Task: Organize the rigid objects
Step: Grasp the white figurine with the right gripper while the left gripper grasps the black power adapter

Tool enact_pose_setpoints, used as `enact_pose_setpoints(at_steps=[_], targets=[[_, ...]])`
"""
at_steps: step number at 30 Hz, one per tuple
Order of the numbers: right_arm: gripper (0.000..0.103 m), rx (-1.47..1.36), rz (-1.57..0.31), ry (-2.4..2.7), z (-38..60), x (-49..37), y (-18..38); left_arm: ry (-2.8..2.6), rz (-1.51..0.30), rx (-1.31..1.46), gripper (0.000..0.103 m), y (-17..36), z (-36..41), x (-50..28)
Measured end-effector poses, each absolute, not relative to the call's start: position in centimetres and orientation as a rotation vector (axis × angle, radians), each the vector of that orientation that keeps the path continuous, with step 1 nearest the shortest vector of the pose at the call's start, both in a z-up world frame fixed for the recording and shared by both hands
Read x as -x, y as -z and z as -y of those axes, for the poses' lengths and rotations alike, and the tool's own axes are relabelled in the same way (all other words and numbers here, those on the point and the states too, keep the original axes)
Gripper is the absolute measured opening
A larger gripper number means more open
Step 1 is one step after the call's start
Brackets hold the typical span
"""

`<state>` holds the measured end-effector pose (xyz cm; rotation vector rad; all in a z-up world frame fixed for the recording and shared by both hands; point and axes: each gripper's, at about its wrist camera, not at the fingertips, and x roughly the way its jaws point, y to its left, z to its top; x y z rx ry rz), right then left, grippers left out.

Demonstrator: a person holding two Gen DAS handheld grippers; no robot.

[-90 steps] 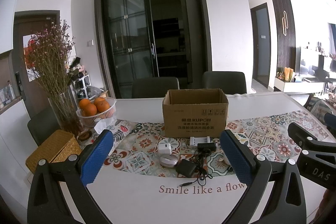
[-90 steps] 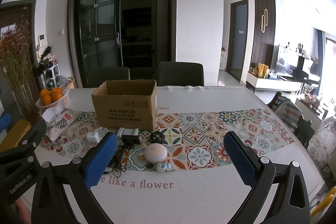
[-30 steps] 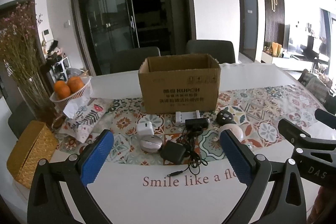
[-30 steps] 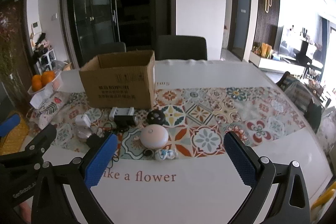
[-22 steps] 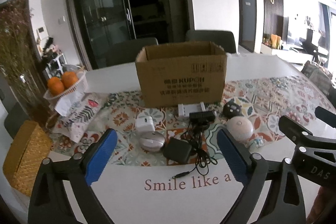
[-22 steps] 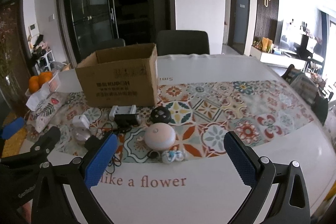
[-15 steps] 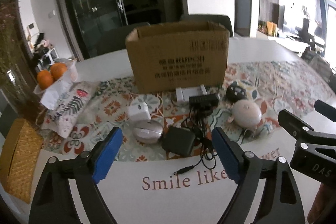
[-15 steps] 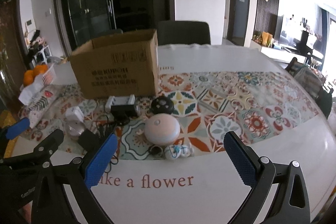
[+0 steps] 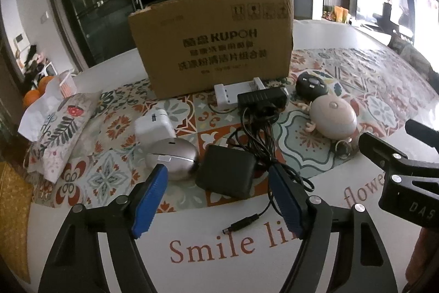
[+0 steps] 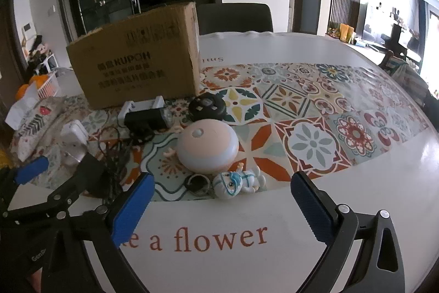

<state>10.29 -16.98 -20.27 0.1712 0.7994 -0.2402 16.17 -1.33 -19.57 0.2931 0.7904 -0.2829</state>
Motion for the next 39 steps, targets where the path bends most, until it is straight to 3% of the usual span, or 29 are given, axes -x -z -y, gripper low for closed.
enact_pose_setpoints(at_steps=[13, 29, 36, 39], targets=[[0.097, -0.167, -0.825, 0.243, 16.9, -11.5, 22.5, 0.338, -0.825, -0.278, 0.065, 22.1, 1.4, -17.8], [0.093, -0.135, -0.839, 0.262, 17.3, -12.8, 23.7, 0.354, -0.837, -0.261, 0.063, 22.8, 1.8, -18.5], [0.085, -0.171, -0.883, 0.231, 18.1, -13.7, 24.6, 0.373, -0.847, -0.224, 0.058, 23.1, 2.2, -18.9], [0.074, -0.184, -0.890, 0.217, 18.2, -13.9, 24.8, 0.370, -0.852, -0.203, 0.055, 23.1, 2.3, -18.8]])
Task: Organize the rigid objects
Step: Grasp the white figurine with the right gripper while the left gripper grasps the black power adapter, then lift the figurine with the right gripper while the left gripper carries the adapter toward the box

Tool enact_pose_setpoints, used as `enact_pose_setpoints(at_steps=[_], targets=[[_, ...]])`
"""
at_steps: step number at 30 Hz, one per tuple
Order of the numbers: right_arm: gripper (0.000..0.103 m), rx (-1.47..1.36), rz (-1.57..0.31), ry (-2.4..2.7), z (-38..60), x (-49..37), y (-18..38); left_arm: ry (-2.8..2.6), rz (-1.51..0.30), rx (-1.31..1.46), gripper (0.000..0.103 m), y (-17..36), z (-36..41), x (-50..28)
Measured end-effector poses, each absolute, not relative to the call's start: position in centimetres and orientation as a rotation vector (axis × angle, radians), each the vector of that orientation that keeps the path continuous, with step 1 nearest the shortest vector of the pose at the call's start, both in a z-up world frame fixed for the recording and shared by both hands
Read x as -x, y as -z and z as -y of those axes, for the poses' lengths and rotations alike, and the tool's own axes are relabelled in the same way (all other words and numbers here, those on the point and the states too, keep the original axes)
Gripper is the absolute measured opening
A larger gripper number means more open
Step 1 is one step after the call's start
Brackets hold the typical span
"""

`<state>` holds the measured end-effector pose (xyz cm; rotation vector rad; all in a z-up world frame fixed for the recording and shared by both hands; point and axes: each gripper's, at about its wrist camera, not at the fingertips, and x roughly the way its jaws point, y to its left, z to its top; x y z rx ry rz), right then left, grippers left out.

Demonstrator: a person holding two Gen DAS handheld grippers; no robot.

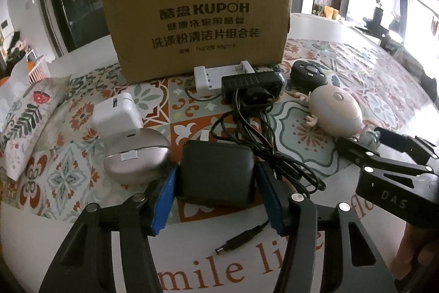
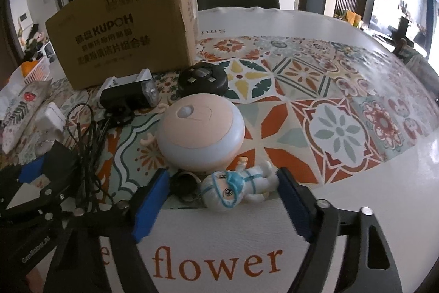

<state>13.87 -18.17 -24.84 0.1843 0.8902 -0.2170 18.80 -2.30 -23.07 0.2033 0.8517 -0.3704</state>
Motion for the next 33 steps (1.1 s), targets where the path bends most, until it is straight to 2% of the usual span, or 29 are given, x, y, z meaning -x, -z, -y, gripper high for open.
enact_pose_setpoints(at_steps=[5, 9, 11, 15, 17, 33], targets=[[0.056, -0.184, -0.876, 0.192, 18.0, -13.8, 24.7, 0.369, -0.866, -0.185, 0.055, 23.0, 2.3, -18.7], [0.053, -0.168, -0.867, 0.189, 17.7, -13.5, 24.4, 0.356, -0.874, -0.177, 0.055, 22.9, 2.0, -18.3], [0.045, -0.168, -0.860, 0.183, 17.6, -13.4, 24.2, 0.352, -0.874, -0.168, 0.055, 22.8, 1.9, -18.1], [0.040, -0.158, -0.852, 0.169, 17.4, -13.2, 23.9, 0.340, -0.874, -0.147, 0.055, 22.4, 1.6, -17.6], [0.032, -0.170, -0.850, 0.166, 17.5, -13.1, 23.8, 0.337, -0.872, -0.140, 0.055, 22.3, 1.4, -17.3], [0.031, -0.164, -0.805, 0.144, 16.6, -11.1, 22.8, 0.353, -0.856, -0.127, 0.055, 21.8, 1.3, -15.9]])
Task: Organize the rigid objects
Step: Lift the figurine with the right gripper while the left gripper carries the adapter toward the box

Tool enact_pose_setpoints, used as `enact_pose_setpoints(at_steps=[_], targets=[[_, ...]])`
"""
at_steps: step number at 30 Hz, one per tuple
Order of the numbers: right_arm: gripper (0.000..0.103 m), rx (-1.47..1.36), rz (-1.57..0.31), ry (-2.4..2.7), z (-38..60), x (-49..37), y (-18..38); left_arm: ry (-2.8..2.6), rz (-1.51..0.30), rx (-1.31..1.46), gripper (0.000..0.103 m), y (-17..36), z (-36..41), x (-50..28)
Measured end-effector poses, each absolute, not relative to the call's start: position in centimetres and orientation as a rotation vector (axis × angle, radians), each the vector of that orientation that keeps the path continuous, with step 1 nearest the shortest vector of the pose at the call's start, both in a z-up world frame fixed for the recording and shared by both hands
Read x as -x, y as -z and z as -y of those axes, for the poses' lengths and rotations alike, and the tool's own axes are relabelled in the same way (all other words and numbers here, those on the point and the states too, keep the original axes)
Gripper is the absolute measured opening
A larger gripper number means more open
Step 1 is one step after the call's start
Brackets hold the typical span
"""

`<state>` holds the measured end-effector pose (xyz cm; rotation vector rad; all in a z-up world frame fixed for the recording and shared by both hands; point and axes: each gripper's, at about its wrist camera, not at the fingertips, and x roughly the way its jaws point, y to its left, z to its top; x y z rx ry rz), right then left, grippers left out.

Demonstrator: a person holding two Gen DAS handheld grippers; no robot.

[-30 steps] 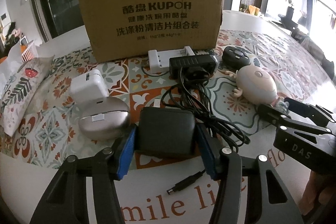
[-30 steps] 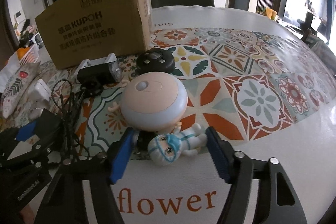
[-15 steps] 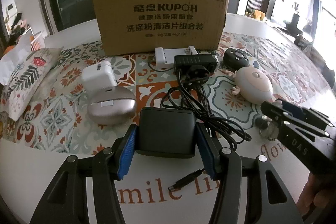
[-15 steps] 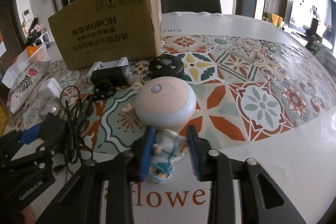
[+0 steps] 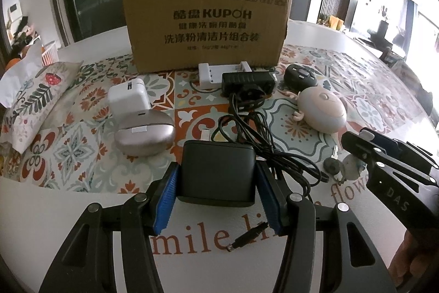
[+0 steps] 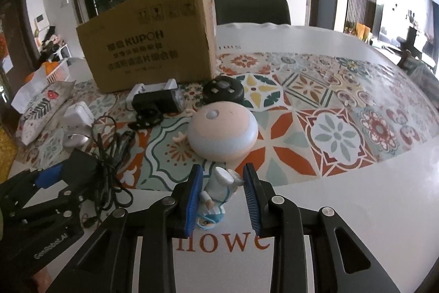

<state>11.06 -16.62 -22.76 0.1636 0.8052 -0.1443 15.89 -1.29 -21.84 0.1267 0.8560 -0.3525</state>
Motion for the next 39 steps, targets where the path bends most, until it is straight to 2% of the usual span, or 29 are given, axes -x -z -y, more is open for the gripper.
enact_pose_setpoints(at_steps=[17, 39], targets=[[0.031, -0.131, -0.712, 0.124, 15.6, -10.4, 18.8, 0.334, -0.768, -0.120, 0.055, 17.6, 0.7, -15.4], [0.031, -0.108, -0.578, 0.096, 14.4, -9.1, 9.8, 0.269, -0.691, -0.051, 0.055, 8.9, -1.2, -14.3]])
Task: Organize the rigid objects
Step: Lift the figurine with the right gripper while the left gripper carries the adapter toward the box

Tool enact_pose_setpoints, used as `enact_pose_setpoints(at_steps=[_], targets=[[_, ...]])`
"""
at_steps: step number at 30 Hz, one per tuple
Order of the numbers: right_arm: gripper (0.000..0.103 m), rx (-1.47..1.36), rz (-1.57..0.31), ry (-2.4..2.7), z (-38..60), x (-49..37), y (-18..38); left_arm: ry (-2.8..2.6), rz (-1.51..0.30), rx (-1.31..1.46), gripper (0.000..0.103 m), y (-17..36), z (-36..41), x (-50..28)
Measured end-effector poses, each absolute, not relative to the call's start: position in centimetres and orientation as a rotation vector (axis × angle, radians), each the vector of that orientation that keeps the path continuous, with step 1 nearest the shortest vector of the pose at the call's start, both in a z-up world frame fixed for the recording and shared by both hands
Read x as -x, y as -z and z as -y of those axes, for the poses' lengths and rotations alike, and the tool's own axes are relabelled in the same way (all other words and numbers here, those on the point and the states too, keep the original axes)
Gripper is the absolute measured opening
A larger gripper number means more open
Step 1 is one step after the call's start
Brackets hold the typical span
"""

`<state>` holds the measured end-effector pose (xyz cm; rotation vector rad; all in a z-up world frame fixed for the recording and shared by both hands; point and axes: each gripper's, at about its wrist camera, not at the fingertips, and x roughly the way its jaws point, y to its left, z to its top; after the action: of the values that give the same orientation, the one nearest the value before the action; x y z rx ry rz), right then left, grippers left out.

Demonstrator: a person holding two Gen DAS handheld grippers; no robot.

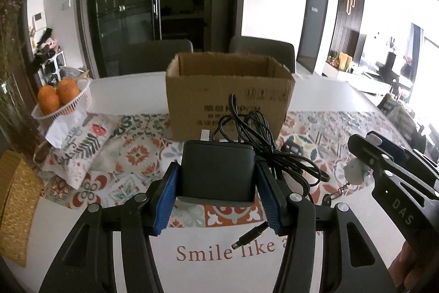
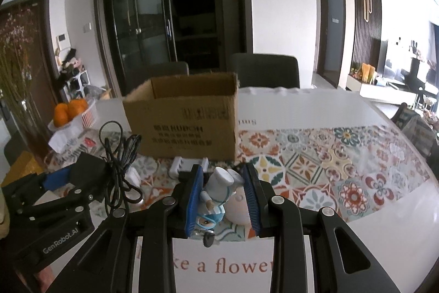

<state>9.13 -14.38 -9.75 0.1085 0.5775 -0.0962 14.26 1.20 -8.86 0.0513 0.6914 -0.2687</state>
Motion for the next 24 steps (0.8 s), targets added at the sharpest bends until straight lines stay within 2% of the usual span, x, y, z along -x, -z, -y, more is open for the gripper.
enact_pose_setpoints(at_steps=[24], targets=[[0.031, -0.147, -0.432, 0.034, 13.3, -13.9, 1.4, 0.248, -0.577, -0.030, 0.055, 1.0, -2.7, -19.3]])
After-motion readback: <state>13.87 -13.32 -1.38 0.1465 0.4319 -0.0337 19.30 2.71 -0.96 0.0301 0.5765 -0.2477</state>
